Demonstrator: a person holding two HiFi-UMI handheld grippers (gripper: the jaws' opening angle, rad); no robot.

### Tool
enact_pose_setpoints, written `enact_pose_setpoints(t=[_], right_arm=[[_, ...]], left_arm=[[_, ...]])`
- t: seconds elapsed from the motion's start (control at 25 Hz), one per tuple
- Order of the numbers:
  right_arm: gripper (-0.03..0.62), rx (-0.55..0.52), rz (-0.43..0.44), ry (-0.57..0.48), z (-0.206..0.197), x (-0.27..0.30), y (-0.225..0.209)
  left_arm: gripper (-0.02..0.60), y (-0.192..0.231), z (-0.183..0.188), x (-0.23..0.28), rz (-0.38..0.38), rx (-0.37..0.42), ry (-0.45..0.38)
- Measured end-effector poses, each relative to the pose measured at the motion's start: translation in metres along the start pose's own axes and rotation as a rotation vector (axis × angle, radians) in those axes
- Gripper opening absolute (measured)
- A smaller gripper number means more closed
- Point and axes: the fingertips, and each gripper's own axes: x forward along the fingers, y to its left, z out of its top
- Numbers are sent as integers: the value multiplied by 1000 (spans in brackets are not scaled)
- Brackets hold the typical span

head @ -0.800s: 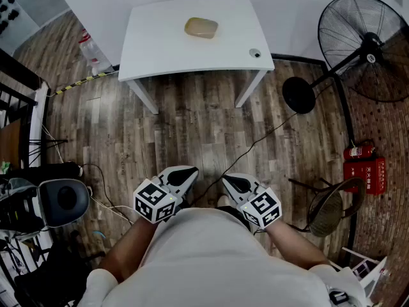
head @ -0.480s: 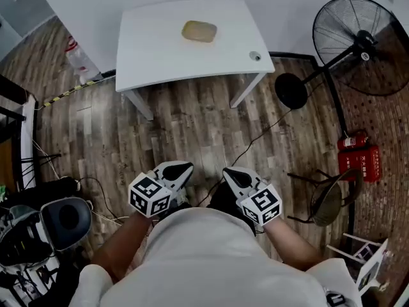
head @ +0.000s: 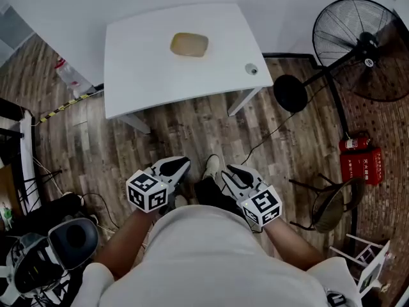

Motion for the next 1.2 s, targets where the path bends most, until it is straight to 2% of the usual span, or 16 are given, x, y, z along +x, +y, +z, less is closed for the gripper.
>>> enact_pose_setpoints(t=[0.08, 0.16, 0.2, 0.4, 0.56, 0.72, 0.96, 1.2], right_arm=[[94, -18, 14, -10, 19, 11, -27], [94, -27, 28, -20, 35, 21, -53], [94, -27, 37, -23, 41, 26, -65], [115, -4, 42, -12, 49, 43, -121], [120, 56, 11, -1, 54, 54, -152], [120, 100, -42, 17, 60, 65, -177], [115, 142, -160, 18, 86, 77, -214], [107, 200, -277, 22, 100, 89, -234]], left_arm=[[30, 11, 26, 18, -15, -47, -41], [106, 27, 54, 38, -30, -100, -71], [117, 38, 66, 48, -25, -121, -81], [117, 99, 113, 91, 37, -221, -131], [116, 156, 139, 120, 33, -377, -163], [118, 214, 166, 142, 21, -506, -216], [153, 303, 190, 182, 23, -647, -237], [174, 367, 201, 208, 36, -740, -247]])
